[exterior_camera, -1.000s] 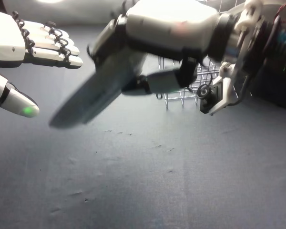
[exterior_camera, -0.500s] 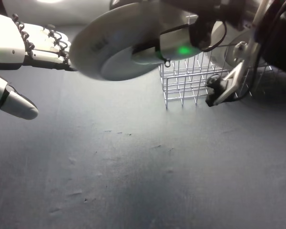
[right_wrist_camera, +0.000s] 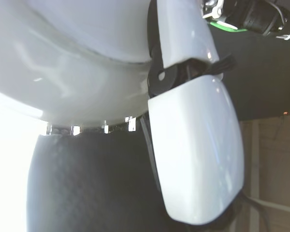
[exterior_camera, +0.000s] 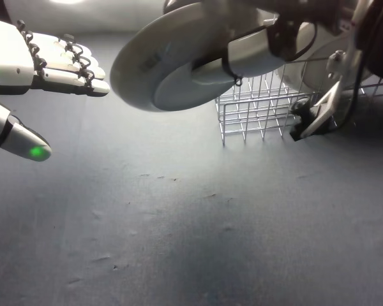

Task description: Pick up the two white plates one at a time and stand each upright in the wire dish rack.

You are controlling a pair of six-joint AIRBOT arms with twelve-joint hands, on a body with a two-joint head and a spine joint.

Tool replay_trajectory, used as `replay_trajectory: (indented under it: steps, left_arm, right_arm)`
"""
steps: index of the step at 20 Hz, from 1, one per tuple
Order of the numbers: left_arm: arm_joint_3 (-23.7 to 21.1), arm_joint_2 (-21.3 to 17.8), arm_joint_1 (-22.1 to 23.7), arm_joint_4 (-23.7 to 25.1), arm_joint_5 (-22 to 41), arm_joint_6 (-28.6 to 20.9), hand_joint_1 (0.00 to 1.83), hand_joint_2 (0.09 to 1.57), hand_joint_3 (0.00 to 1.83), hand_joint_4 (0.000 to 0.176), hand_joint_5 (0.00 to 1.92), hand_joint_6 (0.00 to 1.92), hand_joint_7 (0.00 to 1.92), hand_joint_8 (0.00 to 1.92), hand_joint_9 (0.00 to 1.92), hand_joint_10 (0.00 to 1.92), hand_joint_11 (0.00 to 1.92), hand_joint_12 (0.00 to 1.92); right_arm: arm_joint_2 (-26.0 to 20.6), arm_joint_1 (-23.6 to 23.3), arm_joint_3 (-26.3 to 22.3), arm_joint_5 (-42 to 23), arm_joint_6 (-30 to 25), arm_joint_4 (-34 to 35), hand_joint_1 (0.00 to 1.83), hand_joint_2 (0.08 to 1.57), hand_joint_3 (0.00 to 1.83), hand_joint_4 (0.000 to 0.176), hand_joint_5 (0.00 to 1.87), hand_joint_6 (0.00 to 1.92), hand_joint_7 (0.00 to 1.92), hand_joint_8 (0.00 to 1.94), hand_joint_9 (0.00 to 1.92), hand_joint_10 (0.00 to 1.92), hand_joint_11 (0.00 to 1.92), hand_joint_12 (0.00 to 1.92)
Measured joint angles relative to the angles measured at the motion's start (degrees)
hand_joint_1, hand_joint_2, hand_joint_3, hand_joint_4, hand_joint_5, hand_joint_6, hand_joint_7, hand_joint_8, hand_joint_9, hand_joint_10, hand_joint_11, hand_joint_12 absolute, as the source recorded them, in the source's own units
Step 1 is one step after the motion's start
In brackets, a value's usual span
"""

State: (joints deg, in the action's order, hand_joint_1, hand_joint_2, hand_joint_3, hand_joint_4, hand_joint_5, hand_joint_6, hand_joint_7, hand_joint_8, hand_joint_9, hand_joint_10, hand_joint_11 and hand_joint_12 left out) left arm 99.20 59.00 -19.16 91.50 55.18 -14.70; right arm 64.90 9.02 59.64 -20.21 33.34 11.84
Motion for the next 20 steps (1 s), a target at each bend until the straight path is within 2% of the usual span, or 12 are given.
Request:
replay_trajectory:
  steps: [3, 7, 11, 14, 16, 18, 20]
  left_arm:
    - [-0.1, 0.0, 0.0, 0.0, 0.1, 0.0, 0.00, 1.09, 0.00, 0.000, 0.05, 0.01, 0.03, 0.01, 0.01, 0.00, 0.01, 0.00]
    - [-0.1, 0.0, 0.0, 0.0, 0.1, 0.0, 0.00, 1.10, 0.00, 0.000, 0.05, 0.00, 0.02, 0.00, 0.01, 0.00, 0.00, 0.00]
    - [-0.1, 0.0, -0.4, 0.0, 0.1, 0.0, 0.00, 1.10, 0.00, 0.000, 0.05, 0.00, 0.02, 0.00, 0.01, 0.00, 0.01, 0.00]
    - [-0.1, 0.0, -0.4, -0.1, 0.1, 0.0, 0.00, 1.09, 0.00, 0.000, 0.07, 0.01, 0.04, 0.01, 0.03, 0.01, 0.02, 0.01]
    - [-0.1, 0.0, -0.4, 0.0, 0.1, 0.0, 0.00, 1.10, 0.00, 0.000, 0.05, 0.00, 0.02, 0.00, 0.00, 0.00, 0.00, 0.00]
    - [-0.1, 0.0, -0.4, -0.2, 0.2, 0.0, 0.00, 1.10, 0.00, 0.000, 0.06, 0.01, 0.02, 0.00, 0.00, 0.00, 0.00, 0.00]
    - [-0.1, 0.0, -0.4, -0.2, 0.1, 0.0, 0.00, 1.09, 0.00, 0.000, 0.07, 0.01, 0.03, 0.01, 0.00, 0.00, 0.00, 0.00]
  right_arm:
    - [-0.4, 0.0, 0.6, 0.4, 0.0, 0.0, 1.38, 1.10, 0.00, 0.000, 0.96, 1.05, 1.05, 0.81, 0.93, 1.14, 0.75, 1.35]
    - [-0.4, 0.1, 2.5, 1.2, 0.0, 0.2, 1.38, 1.08, 0.00, 0.000, 0.98, 1.02, 1.10, 0.74, 0.94, 1.11, 0.79, 1.35]
    - [-0.7, 0.6, 4.3, 2.5, 0.0, 0.1, 1.38, 1.09, 0.00, 0.000, 0.95, 1.05, 1.04, 0.83, 0.96, 1.10, 0.83, 1.26]
    - [-1.0, 1.3, 5.7, 3.0, 0.0, 0.2, 1.38, 1.09, 0.00, 0.000, 0.97, 0.99, 1.01, 0.90, 0.96, 1.12, 0.86, 1.27]
    - [-1.3, 1.9, 6.5, 3.5, 0.0, 0.1, 1.38, 1.10, 0.00, 0.000, 0.95, 1.03, 0.99, 0.93, 0.94, 1.14, 0.87, 1.26]
    - [-1.3, 2.4, 7.8, 4.2, -0.1, 0.2, 1.37, 1.13, 0.00, 0.000, 0.89, 1.11, 0.93, 1.06, 0.87, 1.23, 0.79, 1.29]
    - [-1.3, 3.2, 8.5, 4.1, -0.1, 0.0, 1.36, 1.15, 0.00, 0.000, 0.88, 1.13, 0.91, 1.09, 0.84, 1.26, 0.74, 1.31]
